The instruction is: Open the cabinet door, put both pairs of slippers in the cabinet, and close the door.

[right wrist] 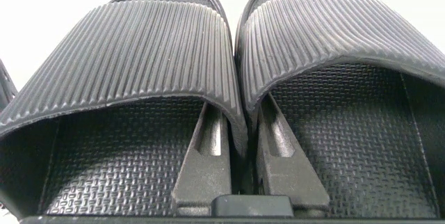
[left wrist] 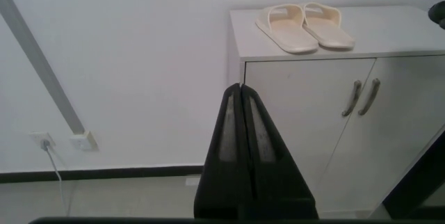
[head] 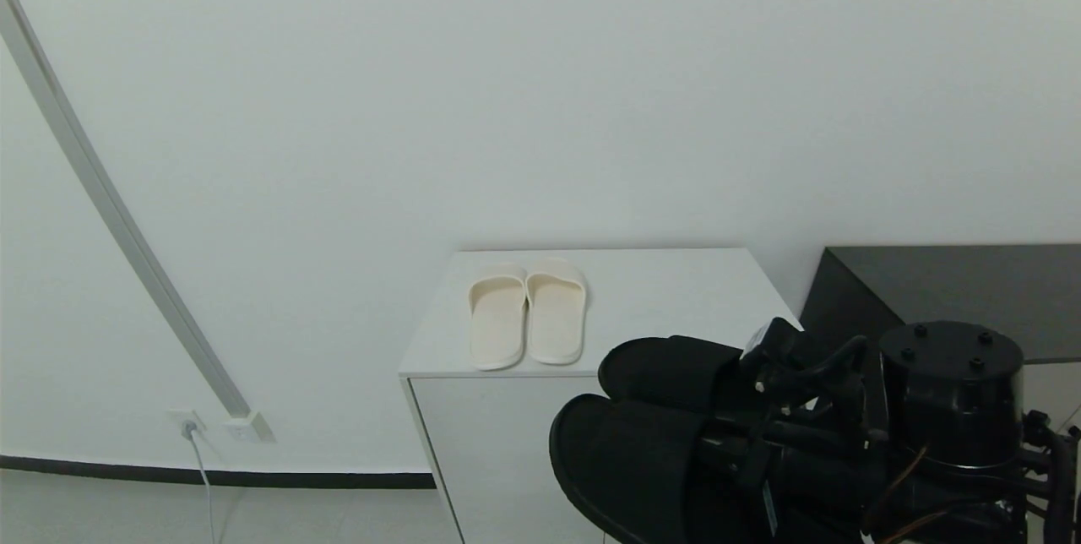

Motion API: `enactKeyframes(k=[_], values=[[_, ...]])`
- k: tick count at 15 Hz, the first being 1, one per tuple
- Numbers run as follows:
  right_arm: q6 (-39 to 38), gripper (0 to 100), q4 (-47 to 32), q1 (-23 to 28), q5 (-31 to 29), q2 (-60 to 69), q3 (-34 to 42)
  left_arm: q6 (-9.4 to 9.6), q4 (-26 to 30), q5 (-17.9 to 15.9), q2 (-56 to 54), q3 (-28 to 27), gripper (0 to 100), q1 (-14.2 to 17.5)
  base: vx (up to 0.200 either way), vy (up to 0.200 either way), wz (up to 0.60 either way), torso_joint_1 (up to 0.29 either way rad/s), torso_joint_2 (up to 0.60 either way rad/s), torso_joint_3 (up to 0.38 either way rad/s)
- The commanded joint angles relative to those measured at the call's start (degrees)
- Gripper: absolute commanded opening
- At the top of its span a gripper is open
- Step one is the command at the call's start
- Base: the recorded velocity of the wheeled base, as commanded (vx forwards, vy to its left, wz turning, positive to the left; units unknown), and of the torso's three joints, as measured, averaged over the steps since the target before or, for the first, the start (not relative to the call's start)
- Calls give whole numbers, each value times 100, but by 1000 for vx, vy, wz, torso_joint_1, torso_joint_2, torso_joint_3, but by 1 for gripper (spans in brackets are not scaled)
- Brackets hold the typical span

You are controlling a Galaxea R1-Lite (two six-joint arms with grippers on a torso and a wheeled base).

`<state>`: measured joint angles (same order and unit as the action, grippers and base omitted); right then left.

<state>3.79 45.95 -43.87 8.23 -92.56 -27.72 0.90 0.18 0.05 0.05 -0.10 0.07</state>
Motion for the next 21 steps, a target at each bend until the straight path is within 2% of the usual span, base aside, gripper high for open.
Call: enactKeyframes(k=[1,4,8,9,12,21], values=[[8,0,2,-7,3,-7,4,-2,-1,4,4,1,0,1,0,0,0,0,0,0],[8,0,2,-16,3,-34,4,-2,-1,4,4,1,0,1,0,0,0,0,0,0],[-10,0,2,-16,12,-139,4,6,8,-14,4,1,0,1,0,0,0,-139,317,173],[-10,0,2,-16,12,-210,12,6,-1,-14,4,1,100,1,0,0,0,-154,349,198],[69,0,64,-200,-49,-253,83,-2,-1,-5,4,1,100,1,0,0,0,-158,365,199],[60,0,169,-200,-41,-262,179,15,8,-14,4,1,100,1,0,0,0,-192,440,252]])
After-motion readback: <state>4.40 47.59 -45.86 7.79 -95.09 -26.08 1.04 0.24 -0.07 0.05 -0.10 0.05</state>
